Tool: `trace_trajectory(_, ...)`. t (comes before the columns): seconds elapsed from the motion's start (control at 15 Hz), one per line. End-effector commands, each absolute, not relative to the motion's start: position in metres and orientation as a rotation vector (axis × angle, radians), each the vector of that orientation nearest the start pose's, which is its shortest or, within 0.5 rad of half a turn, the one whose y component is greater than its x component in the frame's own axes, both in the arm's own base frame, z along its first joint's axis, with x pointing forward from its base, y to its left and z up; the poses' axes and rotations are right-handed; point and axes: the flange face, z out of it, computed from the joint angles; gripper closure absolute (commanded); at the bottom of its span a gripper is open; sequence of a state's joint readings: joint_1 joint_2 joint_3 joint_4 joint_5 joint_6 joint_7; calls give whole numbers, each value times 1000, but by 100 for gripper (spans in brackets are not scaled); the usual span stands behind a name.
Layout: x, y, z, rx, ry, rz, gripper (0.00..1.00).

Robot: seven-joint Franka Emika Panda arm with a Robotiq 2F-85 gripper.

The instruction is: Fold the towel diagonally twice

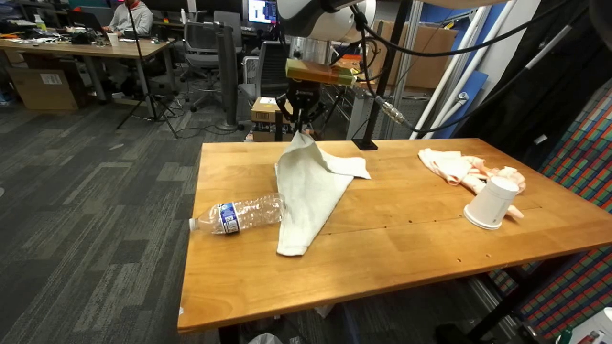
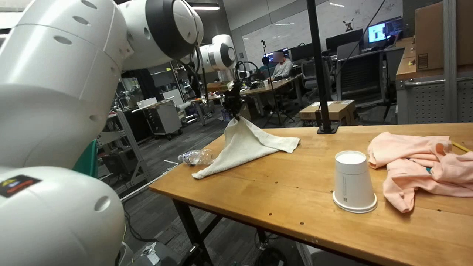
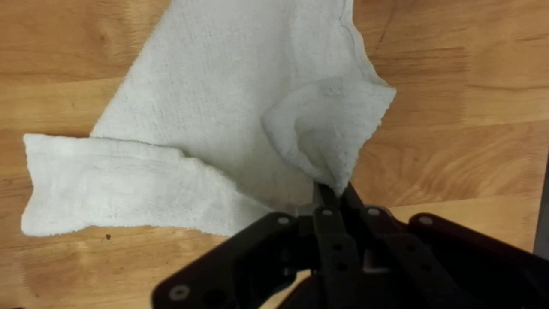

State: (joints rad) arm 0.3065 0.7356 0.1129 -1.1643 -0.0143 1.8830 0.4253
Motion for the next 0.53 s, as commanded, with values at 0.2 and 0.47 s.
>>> trace_trajectory(0.2,705,322,358,-3051,22,93,39)
trace_trajectory(0.47,708,298,370,-3092,60,37,8)
